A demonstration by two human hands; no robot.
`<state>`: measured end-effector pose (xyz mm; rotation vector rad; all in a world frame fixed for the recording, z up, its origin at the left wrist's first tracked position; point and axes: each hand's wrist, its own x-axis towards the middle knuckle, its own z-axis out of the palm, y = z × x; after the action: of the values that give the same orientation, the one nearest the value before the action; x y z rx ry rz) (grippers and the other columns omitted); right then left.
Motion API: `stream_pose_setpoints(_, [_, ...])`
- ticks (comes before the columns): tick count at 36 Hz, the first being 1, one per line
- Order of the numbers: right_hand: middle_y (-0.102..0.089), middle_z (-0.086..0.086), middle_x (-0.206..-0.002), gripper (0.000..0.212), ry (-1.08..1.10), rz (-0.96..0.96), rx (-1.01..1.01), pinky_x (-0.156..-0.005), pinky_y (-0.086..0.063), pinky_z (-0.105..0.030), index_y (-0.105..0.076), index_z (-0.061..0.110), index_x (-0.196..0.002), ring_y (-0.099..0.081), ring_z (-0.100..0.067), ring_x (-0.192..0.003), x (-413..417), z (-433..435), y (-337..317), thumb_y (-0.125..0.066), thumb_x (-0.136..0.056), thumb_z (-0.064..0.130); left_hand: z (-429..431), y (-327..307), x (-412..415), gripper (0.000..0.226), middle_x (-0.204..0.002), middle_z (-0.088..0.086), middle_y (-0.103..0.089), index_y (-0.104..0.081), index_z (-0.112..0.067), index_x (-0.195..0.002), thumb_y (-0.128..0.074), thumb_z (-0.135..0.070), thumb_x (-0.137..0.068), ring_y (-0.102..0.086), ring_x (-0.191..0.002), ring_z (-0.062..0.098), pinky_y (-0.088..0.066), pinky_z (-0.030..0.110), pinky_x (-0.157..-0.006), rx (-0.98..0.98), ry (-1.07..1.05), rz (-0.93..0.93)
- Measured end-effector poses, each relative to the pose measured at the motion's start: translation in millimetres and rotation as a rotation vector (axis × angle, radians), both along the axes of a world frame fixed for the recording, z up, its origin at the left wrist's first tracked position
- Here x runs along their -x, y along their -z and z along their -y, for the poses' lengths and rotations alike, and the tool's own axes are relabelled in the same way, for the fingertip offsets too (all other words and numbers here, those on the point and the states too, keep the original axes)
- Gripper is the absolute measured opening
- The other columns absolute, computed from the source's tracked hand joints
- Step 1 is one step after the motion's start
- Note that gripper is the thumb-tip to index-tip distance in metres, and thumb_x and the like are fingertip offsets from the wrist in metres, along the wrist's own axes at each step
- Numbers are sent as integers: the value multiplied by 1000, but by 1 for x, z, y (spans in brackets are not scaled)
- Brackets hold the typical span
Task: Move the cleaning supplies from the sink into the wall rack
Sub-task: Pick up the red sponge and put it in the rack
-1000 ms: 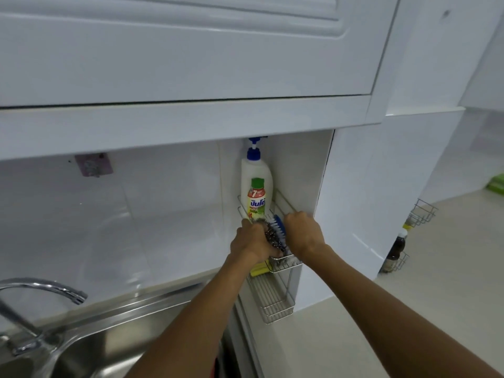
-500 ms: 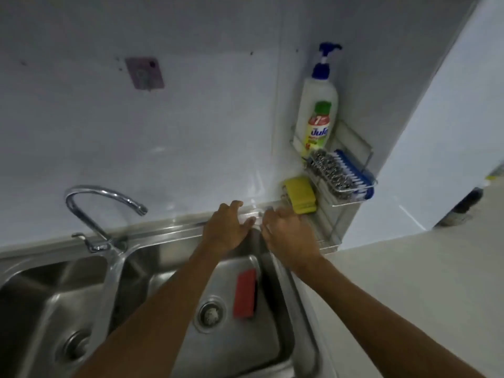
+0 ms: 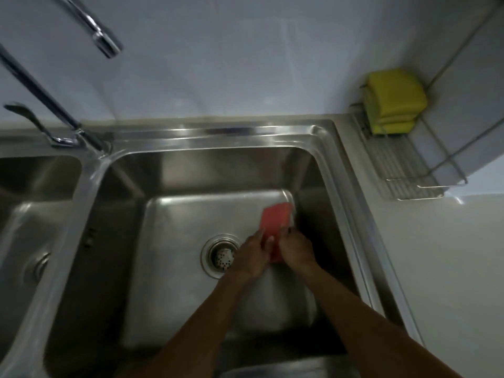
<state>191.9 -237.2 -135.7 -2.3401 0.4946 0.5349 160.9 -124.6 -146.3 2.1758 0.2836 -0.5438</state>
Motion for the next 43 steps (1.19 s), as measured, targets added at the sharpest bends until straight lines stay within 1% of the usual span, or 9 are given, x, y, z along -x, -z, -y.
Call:
stream_pose_setpoints(5, [-60,-16,-131,48,50,66,-210,-95,-38,-31,-57,13,-133,-55,-31,-120,2,-4,-11,-26,-107,39,9,16,-9,67,-139,9,-63,-51,-26,-146,-34,-63,-93,-61,-126,27,-45,45,-109,181,-173,36])
stream_pose_setpoints(12, [-71,-1,-97,17,-73,333,-190,-82,-57,-39,-60,20,-110,-69,-23,-89,-3,11,-60,-45,-102,22,5,-49,-9,31,-125,14,-71,-63,-17,-130,-41,-23,-108,-70,-110,28,-56,47,-100,552,-364,38])
stream_pose_setpoints(15, [-71,-1,-108,29,-178,534,-124,-77,-47,-17,-55,25,-128,-69,-20,-94,-11,20,-105,-50,-100,21,5,-78,-14,31,-117,10,-75,-71,-21,-119,-43,-25,-106,-70,-109,31,-54,46,-95,563,-406,95])
stream_pose_setpoints(20, [-73,-4,-109,33,-252,750,28,-75,-44,-21,-59,19,-129,-69,-24,-95,-36,48,-179,-57,-97,26,25,-133,-25,29,-106,-16,-73,-71,-34,-108,-43,-36,-107,-68,-107,10,-49,12,-83,392,-229,330])
stream_pose_setpoints(26, [-74,-12,-99,28,-278,883,307,-72,-53,-36,-66,15,-119,-69,-32,-85,-60,107,-250,-57,-95,25,82,-170,-47,51,-159,10,-43,-35,-17,-155,-33,-39,-108,-40,-147,32,-38,50,-114,-307,288,718])
stream_pose_setpoints(30, [-74,-11,-88,23,-293,880,453,-67,-53,-35,-68,17,-110,-69,-31,-78,-62,155,-270,-60,-91,27,124,-165,-53,75,-171,13,-8,-11,-13,-162,-15,-59,-103,-6,-158,30,-6,52,-127,-404,412,522])
stream_pose_setpoints(35, [-73,-6,-76,14,-311,809,604,-59,-49,-31,-71,19,-92,-67,-30,-67,-53,194,-277,-61,-87,28,155,-151,-41,84,-168,13,17,4,-10,-161,4,-58,-92,14,-157,31,15,48,-119,-529,475,421])
stream_pose_setpoints(39, [-72,-7,-73,20,-316,702,606,-59,-54,-35,-71,20,-86,-65,-30,-63,-56,209,-269,-55,-84,32,158,-130,-37,76,-166,15,24,15,-7,-158,-10,-53,-103,18,-155,35,9,55,-122,-583,466,393])
stream_pose_setpoints(43, [-69,-6,-75,19,-397,649,646,-56,-40,-28,-66,19,-84,-61,-25,-61,-71,208,-256,-54,-87,33,163,-125,-39,83,-165,16,27,25,-7,-150,16,-54,-83,19,-155,34,8,55,-123,-585,454,395])
